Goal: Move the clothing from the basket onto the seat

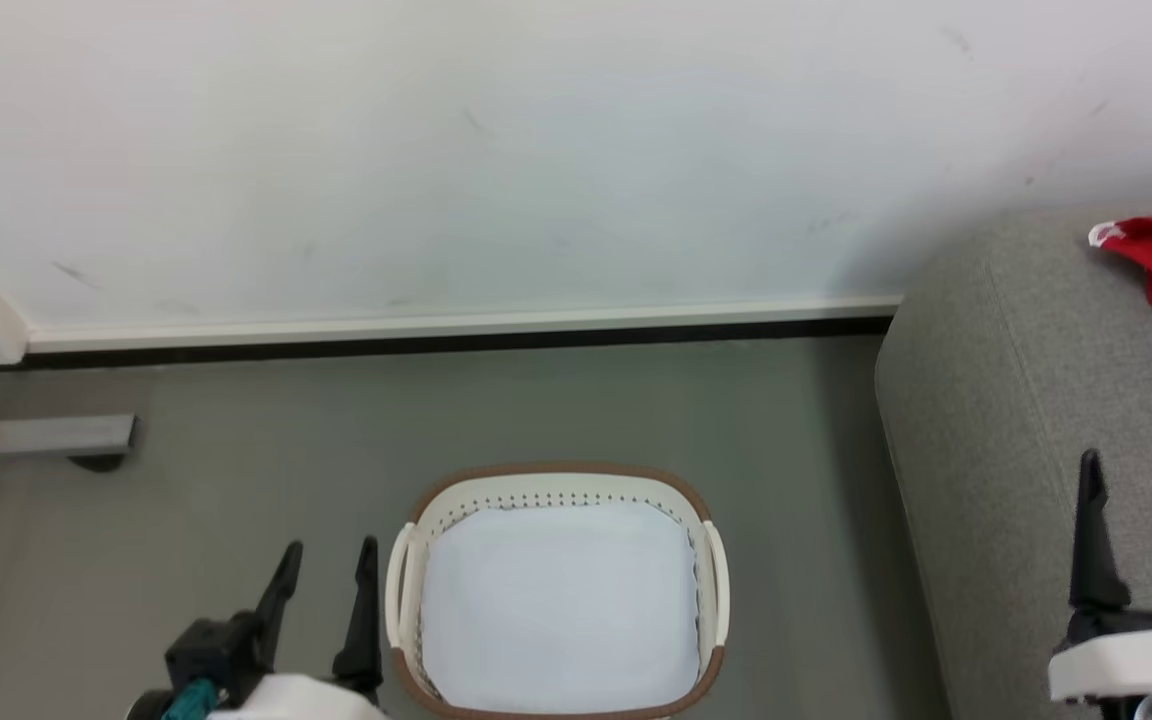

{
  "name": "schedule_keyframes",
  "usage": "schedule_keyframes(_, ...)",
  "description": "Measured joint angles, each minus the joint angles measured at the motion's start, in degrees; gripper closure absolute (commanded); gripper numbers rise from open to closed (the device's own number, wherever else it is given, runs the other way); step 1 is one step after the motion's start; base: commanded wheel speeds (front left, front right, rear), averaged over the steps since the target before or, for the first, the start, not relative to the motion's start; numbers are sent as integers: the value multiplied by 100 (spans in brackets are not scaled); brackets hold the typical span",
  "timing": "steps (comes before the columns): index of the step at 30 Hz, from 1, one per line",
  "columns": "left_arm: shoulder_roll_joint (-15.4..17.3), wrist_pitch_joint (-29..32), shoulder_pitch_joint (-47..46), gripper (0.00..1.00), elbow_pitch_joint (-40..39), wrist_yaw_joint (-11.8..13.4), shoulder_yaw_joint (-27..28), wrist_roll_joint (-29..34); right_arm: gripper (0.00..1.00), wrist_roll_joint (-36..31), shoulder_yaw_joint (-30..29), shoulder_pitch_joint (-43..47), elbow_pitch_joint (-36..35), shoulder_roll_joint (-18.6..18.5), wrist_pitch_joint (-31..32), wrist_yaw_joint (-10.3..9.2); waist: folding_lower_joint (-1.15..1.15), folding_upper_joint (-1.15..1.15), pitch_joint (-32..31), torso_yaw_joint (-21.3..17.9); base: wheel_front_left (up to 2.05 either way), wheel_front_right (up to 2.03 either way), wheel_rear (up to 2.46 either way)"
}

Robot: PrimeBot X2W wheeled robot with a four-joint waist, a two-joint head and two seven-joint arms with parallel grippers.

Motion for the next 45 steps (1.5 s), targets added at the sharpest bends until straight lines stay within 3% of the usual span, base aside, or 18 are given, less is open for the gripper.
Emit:
schedule_keyframes(7,-213,0,510,0,188,-169,449,380,0,201,497,638,40,2,0,0,0,0,-401,61,0,0,0)
schedule_keyframes(18,-465,0,818,0,-2,-403,911,779,0,361,700,985,335,2,0,0,1,0,-735,218,0,0,0)
schedule_keyframes(33,-553,0,886,0,-151,-571,1021,971,0,513,942,1026,492,2,0,0,2,0,-823,242,0,0,0)
schedule_keyframes(45,-555,0,885,0,-126,-517,972,966,0,575,1026,1025,506,2,0,0,2,0,-814,289,0,0,0)
